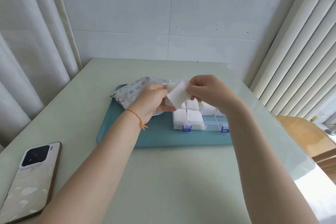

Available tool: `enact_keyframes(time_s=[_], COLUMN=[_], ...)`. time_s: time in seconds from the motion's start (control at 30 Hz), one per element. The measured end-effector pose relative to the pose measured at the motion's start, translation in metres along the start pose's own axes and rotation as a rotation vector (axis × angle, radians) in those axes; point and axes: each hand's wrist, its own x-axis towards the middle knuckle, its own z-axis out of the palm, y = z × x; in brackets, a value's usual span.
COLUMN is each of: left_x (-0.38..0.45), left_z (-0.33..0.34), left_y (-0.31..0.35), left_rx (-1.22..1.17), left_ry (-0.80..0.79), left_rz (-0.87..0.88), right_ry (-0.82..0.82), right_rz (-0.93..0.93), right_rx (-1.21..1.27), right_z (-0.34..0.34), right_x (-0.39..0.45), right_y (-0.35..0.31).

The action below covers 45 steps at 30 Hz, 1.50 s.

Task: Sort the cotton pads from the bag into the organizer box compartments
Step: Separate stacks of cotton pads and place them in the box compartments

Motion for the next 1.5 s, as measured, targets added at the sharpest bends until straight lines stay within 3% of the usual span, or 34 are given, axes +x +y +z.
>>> enact_keyframes(time_s=[0.1, 0.27, 0.5, 0.57, 0.67, 0.7, 0.8, 0.87, 1.0, 1.23, 1.37, 1.5], left_x=[0.001, 0.005, 0.006, 0.007, 0.009, 0.01, 0.01, 0.009, 0.008, 0.008, 0.008, 0.012], left_z=[0.003, 0.009, 0.007, 0.006, 0.005, 0.005, 0.005, 0.004, 0.004, 0.005, 0.006, 0.004], left_y=[-0.001, -0.007, -0.016, -0.019, -0.019, -0.018, -0.012, -0.008, -0.005, -0.012, -0.012, -0.014], left_rx=[0.08, 0.051, 0.068, 0.051, -0.055, -0.111, -0.281, -0.379, -0.398, -0.142, -0.086, -0.013], left_ry=[-0.118, -0.173, -0.161, -0.131, -0.035, -0.002, 0.032, 0.011, -0.01, 0.059, 0.067, 0.081], left_rz=[-0.06, -0.152, -0.097, -0.095, -0.076, -0.063, -0.058, -0.083, -0.079, -0.025, -0.014, -0.025], right_ry=[-0.016, 0.032, -0.006, 0.085, 0.345, 0.353, 0.133, 0.057, 0.087, 0.101, 0.031, 0.062], right_rz=[-0.033, -0.067, -0.058, -0.05, -0.018, 0.005, 0.079, 0.083, 0.099, -0.087, -0.129, -0.14], right_rx=[-0.146, -0.309, -0.277, -0.266, -0.06, 0.094, 0.332, 0.221, 0.062, -0.326, -0.334, -0.365], right_z=[-0.007, -0.002, 0.0, 0.0, 0.0, 0.001, 0.008, 0.017, 0.027, 0.022, 0.022, 0.018], right_x=[0.003, 0.012, 0.016, 0.019, 0.022, 0.021, 0.014, 0.011, 0.012, 0.009, 0.008, 0.007], right_y=[0.003, 0.014, 0.018, 0.021, 0.019, 0.016, 0.007, 0.004, 0.0, -0.001, -0.001, 0.0])
